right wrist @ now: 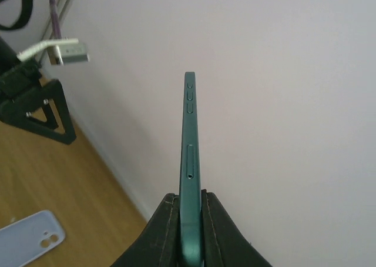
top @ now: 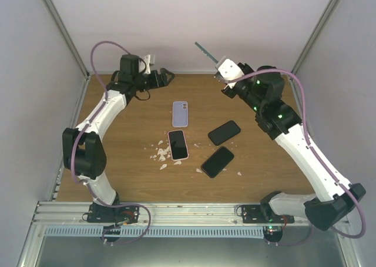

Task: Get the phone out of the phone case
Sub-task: Place the phone at the center of the board.

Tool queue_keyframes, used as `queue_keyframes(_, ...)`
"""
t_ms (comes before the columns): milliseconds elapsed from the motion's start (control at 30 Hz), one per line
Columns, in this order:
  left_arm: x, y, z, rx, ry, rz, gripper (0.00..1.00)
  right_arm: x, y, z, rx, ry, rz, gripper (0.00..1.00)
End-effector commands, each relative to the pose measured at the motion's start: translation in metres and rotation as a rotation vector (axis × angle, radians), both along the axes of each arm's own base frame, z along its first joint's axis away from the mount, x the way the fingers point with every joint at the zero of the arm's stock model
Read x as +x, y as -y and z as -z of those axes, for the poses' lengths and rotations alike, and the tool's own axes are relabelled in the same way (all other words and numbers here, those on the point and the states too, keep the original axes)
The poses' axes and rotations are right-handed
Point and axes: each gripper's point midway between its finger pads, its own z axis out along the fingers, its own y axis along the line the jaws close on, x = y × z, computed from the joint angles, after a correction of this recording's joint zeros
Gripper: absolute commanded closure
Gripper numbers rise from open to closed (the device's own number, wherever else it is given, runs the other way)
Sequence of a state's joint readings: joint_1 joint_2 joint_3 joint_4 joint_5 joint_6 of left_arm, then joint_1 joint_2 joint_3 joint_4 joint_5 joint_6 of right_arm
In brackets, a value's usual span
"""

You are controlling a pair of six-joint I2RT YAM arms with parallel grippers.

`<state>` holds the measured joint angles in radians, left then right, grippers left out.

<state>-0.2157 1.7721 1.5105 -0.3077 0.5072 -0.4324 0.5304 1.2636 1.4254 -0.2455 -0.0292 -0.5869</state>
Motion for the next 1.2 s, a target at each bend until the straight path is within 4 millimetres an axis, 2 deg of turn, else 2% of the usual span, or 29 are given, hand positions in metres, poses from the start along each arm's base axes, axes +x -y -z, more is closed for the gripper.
queue_keyframes(0, -0.005, -0.002, -0.093, -0.093, 0.198, 0.022, 0.09, -0.012, 0.014, -0.049, 0.027, 0.241, 0.024, 1.00)
queue_keyframes(133, -0.019, -0.004, -0.154, -0.152, 0.327, 0.048, 0.07, -0.018, 0.019, -0.059, -0.018, 0.373, 0.054, 1.00)
queue_keyframes(233, -0.038, 0.000, -0.194, -0.210, 0.414, 0.095, 0.05, -0.023, 0.023, -0.066, -0.079, 0.492, 0.108, 0.99)
queue_keyframes(333, -0.060, 0.004, -0.221, -0.275, 0.456, 0.154, 0.04, -0.029, 0.023, -0.069, -0.169, 0.611, 0.152, 0.99)
queue_keyframes(400, -0.073, 0.008, -0.231, -0.323, 0.454, 0.196, 0.05, -0.033, 0.020, -0.070, -0.222, 0.679, 0.179, 0.99)
queue_keyframes(533, -0.096, 0.015, -0.237, -0.422, 0.406, 0.271, 0.06, -0.044, 0.009, -0.069, -0.299, 0.786, 0.203, 0.99)
queue_keyframes(733, -0.113, 0.022, -0.244, -0.486, 0.370, 0.335, 0.08, -0.057, -0.010, -0.060, -0.383, 0.877, 0.199, 0.99)
queue_keyframes(1000, -0.126, 0.034, -0.237, -0.503, 0.302, 0.403, 0.12, -0.067, -0.031, -0.049, -0.469, 0.967, 0.198, 1.00)
queue_keyframes(1167, -0.124, 0.040, -0.224, -0.524, 0.237, 0.390, 0.19, -0.068, -0.041, -0.040, -0.500, 0.989, 0.187, 1.00)
